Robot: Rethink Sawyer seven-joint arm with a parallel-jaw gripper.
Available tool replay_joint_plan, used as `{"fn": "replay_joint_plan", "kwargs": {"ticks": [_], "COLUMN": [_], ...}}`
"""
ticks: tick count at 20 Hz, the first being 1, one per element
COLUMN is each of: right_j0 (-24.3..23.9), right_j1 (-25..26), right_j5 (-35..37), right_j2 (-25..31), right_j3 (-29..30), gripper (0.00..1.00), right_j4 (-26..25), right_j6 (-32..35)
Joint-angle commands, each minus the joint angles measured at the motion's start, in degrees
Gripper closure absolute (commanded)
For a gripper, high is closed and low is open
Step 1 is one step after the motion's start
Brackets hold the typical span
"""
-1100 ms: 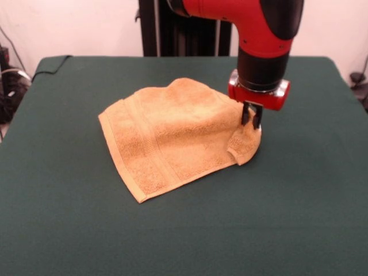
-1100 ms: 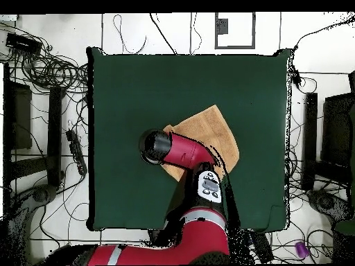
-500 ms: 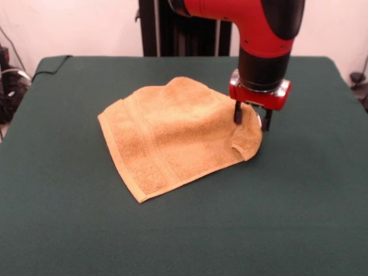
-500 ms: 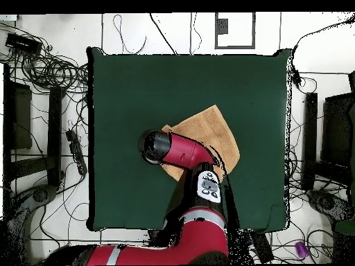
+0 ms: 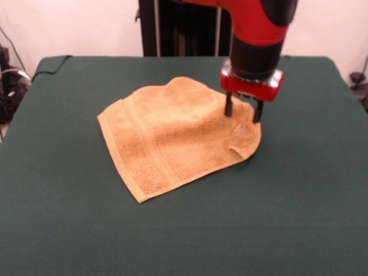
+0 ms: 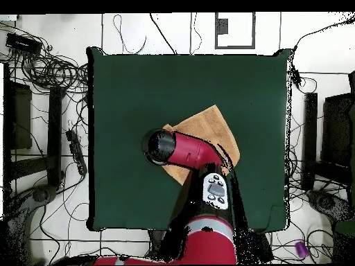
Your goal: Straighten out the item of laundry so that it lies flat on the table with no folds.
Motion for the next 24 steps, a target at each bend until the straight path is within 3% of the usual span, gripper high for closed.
{"fn": "replay_joint_plan", "kwargs": {"ticks": [1, 6, 10, 15, 24], "right_j0": [-5.28, -9.09, -12.25, -15.74, -23.47], "right_j1": [-12.73, -18.83, -22.77, -26.09, -36.72], "right_j5": [19.45, 28.65, 35.09, 34.06, 28.27], "right_j2": [-2.54, 1.59, 5.37, 7.41, 7.26], "right_j3": [-3.05, -3.26, -3.80, -0.65, 13.34], "gripper": [0.00, 0.00, 0.00, 0.00, 0.00], "right_j4": [-11.00, -17.57, -19.98, -21.58, -21.49], "right_j6": [-11.94, -14.76, -16.92, -18.49, -24.56]}}
